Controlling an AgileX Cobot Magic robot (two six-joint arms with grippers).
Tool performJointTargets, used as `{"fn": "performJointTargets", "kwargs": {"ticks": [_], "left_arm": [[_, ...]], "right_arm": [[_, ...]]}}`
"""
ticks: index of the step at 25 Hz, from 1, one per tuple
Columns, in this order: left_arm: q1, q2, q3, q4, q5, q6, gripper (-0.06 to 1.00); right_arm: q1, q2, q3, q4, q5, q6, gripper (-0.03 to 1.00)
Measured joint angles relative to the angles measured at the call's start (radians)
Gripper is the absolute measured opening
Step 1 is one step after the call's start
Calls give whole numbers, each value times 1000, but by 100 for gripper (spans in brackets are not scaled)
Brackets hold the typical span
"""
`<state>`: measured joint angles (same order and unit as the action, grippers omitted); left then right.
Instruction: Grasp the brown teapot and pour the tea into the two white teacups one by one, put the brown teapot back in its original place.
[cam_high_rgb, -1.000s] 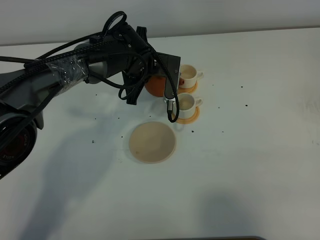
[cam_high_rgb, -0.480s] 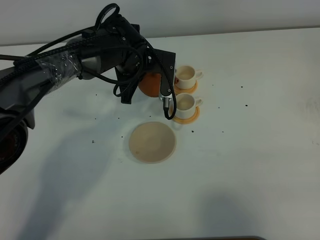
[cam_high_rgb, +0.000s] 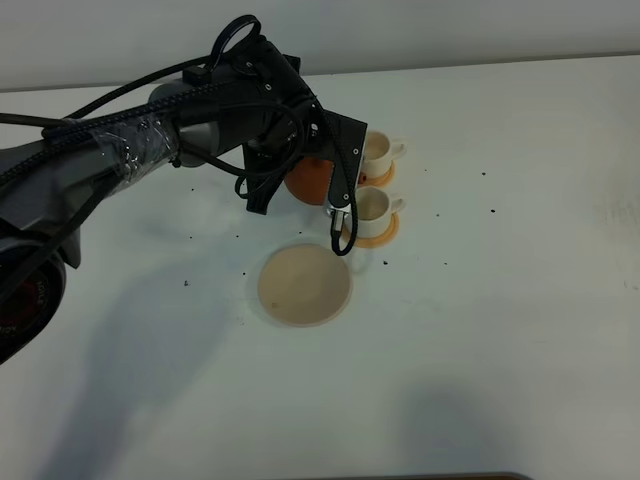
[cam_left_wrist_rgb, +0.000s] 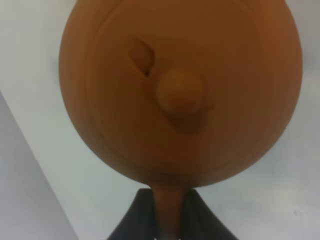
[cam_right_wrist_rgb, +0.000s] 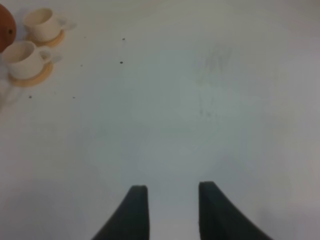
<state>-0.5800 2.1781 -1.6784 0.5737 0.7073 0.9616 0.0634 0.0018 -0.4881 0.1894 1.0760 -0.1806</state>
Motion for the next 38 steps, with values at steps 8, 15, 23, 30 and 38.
{"fn": "performJointTargets", "kwargs": {"ticks": [8,15,23,30,38], "left_arm": [[0,-20,1,84,12,3,11],[-1,-23,3,105,-2,22,11],[-15,-23,51,104,-42,81,11],[-15,-23,66,105,-65,97,11],[-15,-23,66,108,-76,101,11]], "right_arm": [[0,0,0,0,0,0,24],[0,0,0,0,0,0,24],[0,0,0,0,0,0,24],[0,0,0,0,0,0,24],[0,0,0,0,0,0,24]]}}
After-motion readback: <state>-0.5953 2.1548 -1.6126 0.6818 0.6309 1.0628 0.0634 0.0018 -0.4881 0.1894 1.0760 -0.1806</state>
